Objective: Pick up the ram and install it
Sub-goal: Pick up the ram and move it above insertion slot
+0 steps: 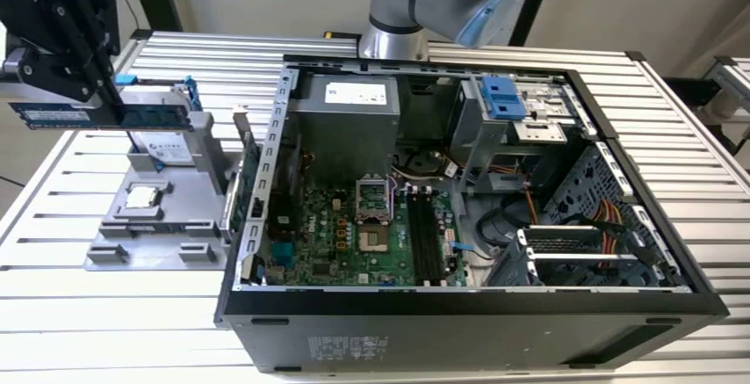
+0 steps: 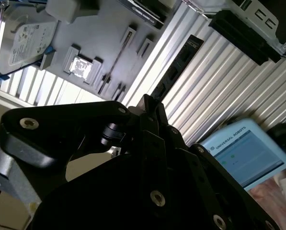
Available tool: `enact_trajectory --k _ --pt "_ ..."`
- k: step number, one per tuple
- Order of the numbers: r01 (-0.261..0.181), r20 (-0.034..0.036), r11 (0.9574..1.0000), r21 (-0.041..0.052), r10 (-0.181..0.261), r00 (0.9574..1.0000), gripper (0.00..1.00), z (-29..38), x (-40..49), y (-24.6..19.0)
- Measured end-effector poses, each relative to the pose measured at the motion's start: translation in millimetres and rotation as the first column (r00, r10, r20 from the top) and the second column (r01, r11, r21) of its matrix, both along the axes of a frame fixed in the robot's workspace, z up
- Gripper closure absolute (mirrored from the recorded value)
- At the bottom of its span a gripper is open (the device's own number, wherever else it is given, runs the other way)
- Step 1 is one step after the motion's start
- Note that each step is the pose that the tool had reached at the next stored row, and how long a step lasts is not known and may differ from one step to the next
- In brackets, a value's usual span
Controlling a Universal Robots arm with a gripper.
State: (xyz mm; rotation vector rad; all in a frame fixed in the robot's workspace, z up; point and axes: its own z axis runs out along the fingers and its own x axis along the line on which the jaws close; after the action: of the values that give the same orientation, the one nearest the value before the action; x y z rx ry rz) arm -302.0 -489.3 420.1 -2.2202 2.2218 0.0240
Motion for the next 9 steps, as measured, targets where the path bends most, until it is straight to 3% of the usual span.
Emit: enact_trajectory --k 9 --pt "0.000 -0.0001 1.0000 0.0000 0.000 1.0000 1.00 0.0 8.4 0.0"
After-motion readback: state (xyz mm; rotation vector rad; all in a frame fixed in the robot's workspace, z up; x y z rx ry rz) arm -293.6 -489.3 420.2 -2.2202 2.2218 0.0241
